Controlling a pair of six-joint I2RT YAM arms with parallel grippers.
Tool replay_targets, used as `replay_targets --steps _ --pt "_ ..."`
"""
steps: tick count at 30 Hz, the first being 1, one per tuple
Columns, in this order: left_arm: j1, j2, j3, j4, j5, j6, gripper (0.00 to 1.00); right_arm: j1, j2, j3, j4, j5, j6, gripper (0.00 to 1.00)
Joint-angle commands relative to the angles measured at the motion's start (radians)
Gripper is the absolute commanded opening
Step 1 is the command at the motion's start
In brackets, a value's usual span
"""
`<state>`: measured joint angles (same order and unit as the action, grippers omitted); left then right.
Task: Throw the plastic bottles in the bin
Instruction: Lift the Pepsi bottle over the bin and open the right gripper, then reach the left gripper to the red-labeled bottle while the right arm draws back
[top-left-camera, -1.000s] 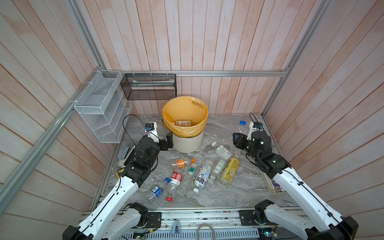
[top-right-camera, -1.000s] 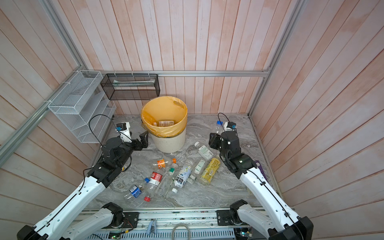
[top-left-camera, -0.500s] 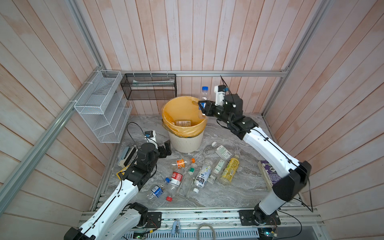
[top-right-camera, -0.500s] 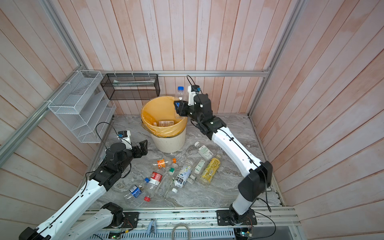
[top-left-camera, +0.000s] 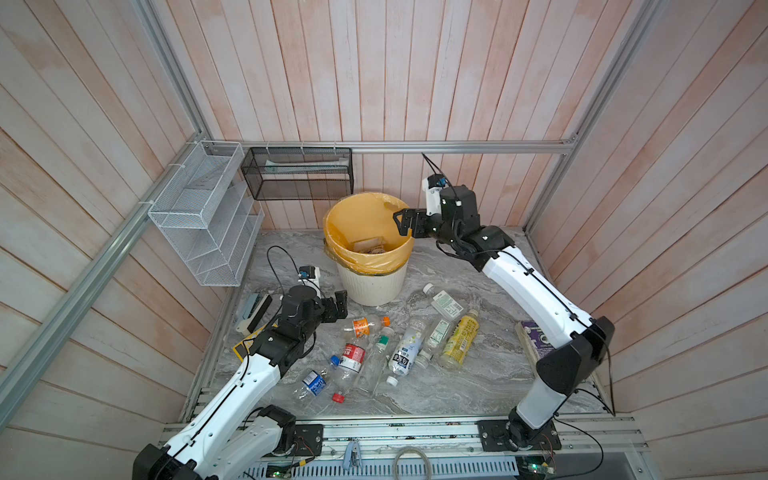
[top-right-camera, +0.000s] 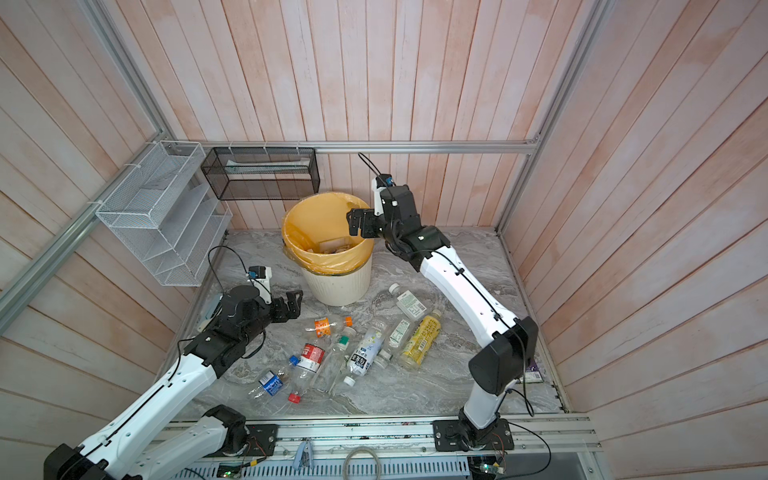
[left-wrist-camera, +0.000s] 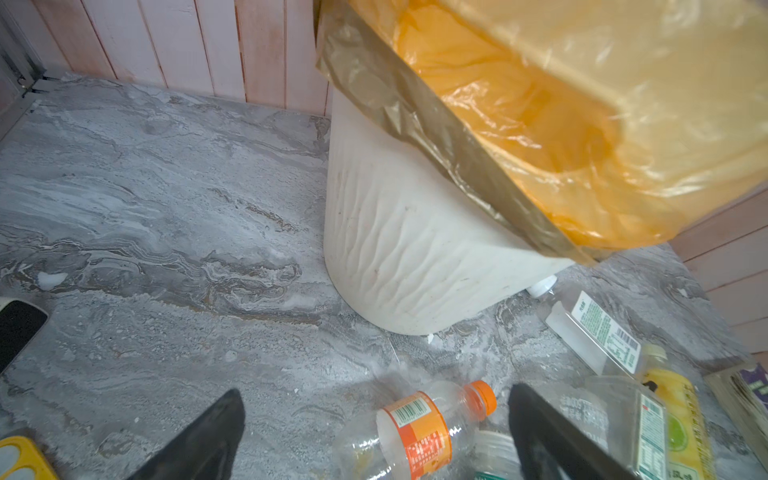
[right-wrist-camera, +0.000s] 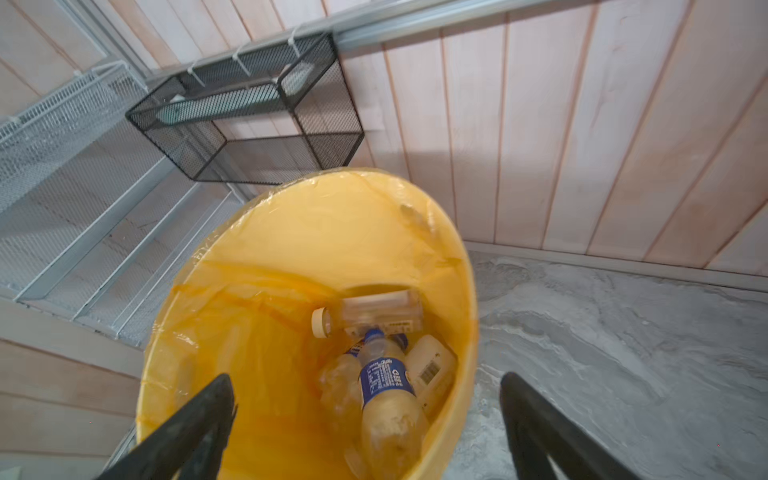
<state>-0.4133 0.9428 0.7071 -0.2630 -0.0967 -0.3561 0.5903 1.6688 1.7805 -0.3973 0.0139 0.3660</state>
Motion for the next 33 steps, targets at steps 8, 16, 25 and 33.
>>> replay_targets --steps 8,16,25,33 --pt "-0.199 0.066 0.006 -0.209 -0.054 -0.028 1.00 -0.183 -0.402 -0.662 0.308 0.015 0.139 1.00" --pt "-0.330 0.085 -0.030 -0.315 -0.063 -0.109 0.95 -0.281 -0.544 -0.899 0.305 0.015 0.170 1.00" --pt "-0.406 0.157 0.008 -0.429 -0.080 -0.240 0.83 -0.296 -0.557 -0.949 0.329 0.000 0.202 1.00" --pt "-0.434 0.178 -0.025 -0.394 -0.068 -0.297 0.75 -0.300 -0.549 -0.955 0.336 -0.008 0.199 1.00"
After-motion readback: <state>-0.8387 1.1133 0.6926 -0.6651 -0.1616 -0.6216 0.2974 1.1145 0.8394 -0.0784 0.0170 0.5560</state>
